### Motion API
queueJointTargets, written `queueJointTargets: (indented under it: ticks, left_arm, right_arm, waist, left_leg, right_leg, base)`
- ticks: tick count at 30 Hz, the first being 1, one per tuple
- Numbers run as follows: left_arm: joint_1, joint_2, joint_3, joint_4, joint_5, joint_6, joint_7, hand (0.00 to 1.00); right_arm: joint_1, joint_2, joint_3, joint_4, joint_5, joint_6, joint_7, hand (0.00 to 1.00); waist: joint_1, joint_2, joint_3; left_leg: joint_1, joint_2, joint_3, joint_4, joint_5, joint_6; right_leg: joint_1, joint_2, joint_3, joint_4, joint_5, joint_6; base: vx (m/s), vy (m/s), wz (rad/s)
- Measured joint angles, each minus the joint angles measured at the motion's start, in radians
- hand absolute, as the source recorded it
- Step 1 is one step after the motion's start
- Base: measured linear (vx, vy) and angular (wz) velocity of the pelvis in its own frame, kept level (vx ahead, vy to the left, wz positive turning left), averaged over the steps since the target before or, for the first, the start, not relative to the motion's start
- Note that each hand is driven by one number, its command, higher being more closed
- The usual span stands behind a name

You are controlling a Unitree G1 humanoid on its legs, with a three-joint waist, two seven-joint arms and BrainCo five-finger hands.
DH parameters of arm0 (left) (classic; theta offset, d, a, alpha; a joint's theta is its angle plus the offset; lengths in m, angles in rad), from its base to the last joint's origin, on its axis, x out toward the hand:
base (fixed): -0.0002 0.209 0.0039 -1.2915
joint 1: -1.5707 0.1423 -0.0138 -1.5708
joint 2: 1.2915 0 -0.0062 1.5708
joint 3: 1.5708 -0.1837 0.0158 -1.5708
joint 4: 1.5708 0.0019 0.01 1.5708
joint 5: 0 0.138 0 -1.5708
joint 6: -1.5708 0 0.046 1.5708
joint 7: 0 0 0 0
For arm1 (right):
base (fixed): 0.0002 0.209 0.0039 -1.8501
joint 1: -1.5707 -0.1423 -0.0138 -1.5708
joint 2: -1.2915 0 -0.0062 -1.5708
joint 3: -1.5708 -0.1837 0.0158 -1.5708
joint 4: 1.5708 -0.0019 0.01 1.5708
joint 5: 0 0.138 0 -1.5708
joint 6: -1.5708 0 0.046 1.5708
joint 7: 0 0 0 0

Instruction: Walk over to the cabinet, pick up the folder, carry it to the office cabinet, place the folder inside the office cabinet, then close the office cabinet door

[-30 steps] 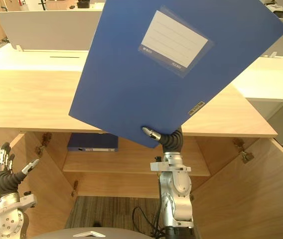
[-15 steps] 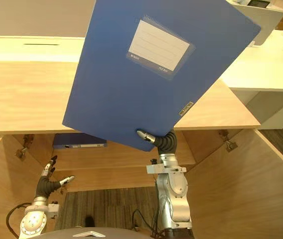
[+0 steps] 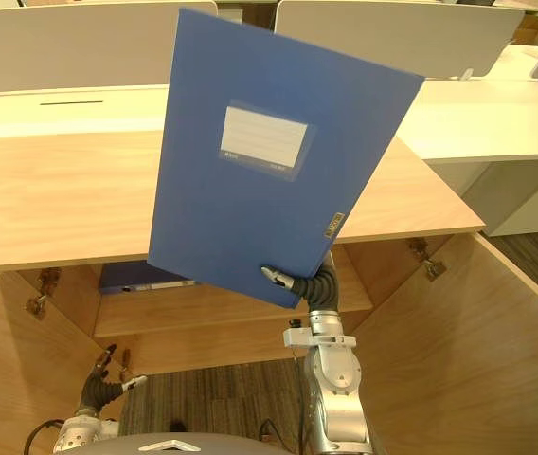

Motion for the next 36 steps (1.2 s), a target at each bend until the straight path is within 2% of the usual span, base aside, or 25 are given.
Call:
queueJointTargets:
  ticks: [4,9,11,12,13,15,16,17,19,21,28,36]
  left_arm:
    - [-0.024,0.015,-0.014,0.114,0.01,0.008,0.014,0.0]
    - [-0.04,0.049,-0.053,0.17,0.012,0.015,0.02,0.0]
    - [-0.04,0.06,-0.077,0.169,0.013,0.016,0.029,0.0]
    - [-0.046,0.064,-0.085,0.169,0.012,0.017,0.032,0.0]
    - [-0.067,0.071,-0.101,0.172,0.012,0.017,0.034,0.0]
    - [-0.116,0.076,-0.109,0.177,0.012,0.017,0.036,0.0]
    - [-0.17,0.075,-0.111,0.175,0.012,0.017,0.043,0.0]
    - [-0.219,0.074,-0.113,0.173,0.012,0.017,0.051,0.0]
    - [-0.272,0.061,-0.113,0.157,0.012,0.016,0.057,0.0]
    - [-0.293,0.04,-0.121,0.128,0.012,0.015,0.057,0.0]
    - [-0.347,-0.001,-0.122,0.114,0.014,0.014,0.061,0.0]
    - [-0.396,-0.008,-0.122,0.085,0.02,0.014,0.081,0.0]
  right_arm:
    - [0.004,-0.002,0.0,0.017,-0.05,-0.014,-0.029,1.0]
    - [0.001,-0.026,0.023,0.057,-0.091,-0.022,-0.054,1.0]
    - [-0.022,-0.069,0.061,0.057,-0.125,-0.029,-0.061,1.0]
    - [-0.034,-0.082,0.071,0.059,-0.134,-0.034,-0.064,1.0]
    - [-0.068,-0.096,0.087,0.07,-0.154,-0.048,-0.069,1.0]
    - [-0.128,-0.111,0.116,0.077,-0.169,-0.062,-0.084,1.0]
    - [-0.171,-0.11,0.13,0.075,-0.183,-0.069,-0.096,1.0]
    - [-0.214,-0.109,0.152,0.075,-0.201,-0.069,-0.11,1.0]
    - [-0.268,-0.109,0.189,0.07,-0.229,-0.069,-0.129,1.0]
    - [-0.295,-0.111,0.231,0.061,-0.279,-0.07,-0.162,1.0]
    - [-0.365,-0.159,0.281,0.011,-0.417,-0.067,-0.231,1.0]
    - [-0.485,-0.201,0.344,0.085,-0.555,-0.056,-0.28,1.0]
  waist:
    - [-0.015,0.008,0.002]
    - [-0.016,0.032,0.017]
    - [-0.012,0.045,0.027]
    - [-0.013,0.039,0.033]
    - [-0.012,0.049,0.073]
    - [-0.019,0.057,0.123]
    - [-0.029,0.058,0.163]
    - [-0.025,0.063,0.192]
    - [-0.017,0.071,0.238]
    - [-0.005,0.074,0.243]
    - [0.021,0.088,0.273]
    - [0.045,0.102,0.306]
  left_leg:
    - [0.011,0.001,0.002,0.0,-0.007,0.004]
    - [0.004,0.0,0.007,0.0,-0.01,0.008]
    - [-0.028,0.001,0.041,0.0,-0.006,0.002]
    - [-0.034,0.0,0.051,0.001,-0.005,0.002]
    - [-0.044,-0.001,0.071,0.008,-0.004,0.001]
    - [-0.128,0.002,0.089,0.073,-0.016,0.018]
    - [-0.232,0.024,0.095,0.201,-0.061,0.028]
    - [-0.333,0.06,0.112,0.333,-0.105,0.038]
    - [-0.438,0.112,0.117,0.494,-0.172,0.04]
    - [-0.551,0.157,0.122,0.622,-0.238,0.035]
    - [-0.771,0.237,0.131,0.808,-0.287,0.042]
    - [-0.919,0.253,0.104,0.958,-0.329,0.055]
  right_leg:
    - [0.014,0.0,0.006,-0.008,0.003,-0.005]
    - [0.008,0.0,0.015,-0.016,0.005,-0.008]
    - [-0.066,-0.001,0.058,0.028,0.005,-0.012]
    - [-0.083,-0.002,0.066,0.041,0.005,-0.013]
    - [-0.121,-0.003,0.091,0.072,0.005,-0.014]
    - [-0.22,-0.011,0.116,0.142,-0.001,-0.017]
    - [-0.297,-0.013,0.119,0.205,-0.003,-0.011]
    - [-0.373,-0.008,0.125,0.268,-0.01,0.004]
    - [-0.466,0.006,0.135,0.371,-0.047,0.007]
    - [-0.588,0.019,0.144,0.489,-0.097,0.006]
    - [-0.818,0.02,0.12,0.648,-0.115,-0.006]
    - [-0.966,-0.002,0.117,0.816,-0.168,-0.005]
  base:
    - [-0.01,0.011,-0.04]
    - [0.0,0.012,-0.06]
    - [-0.01,0.04,-0.41]
    - [-0.03,0.039,-0.49]
    - [-0.07,0.038,-0.51]
    - [-0.1,0.014,-0.29]
    - [-0.13,-0.03,-0.09]
    - [-0.13,-0.028,-0.15]
    - [-0.17,0.002,-0.27]
    - [-0.18,0.016,-0.26]
    - [-0.11,0.01,-0.14]
    - [-0.09,0.021,0.09]
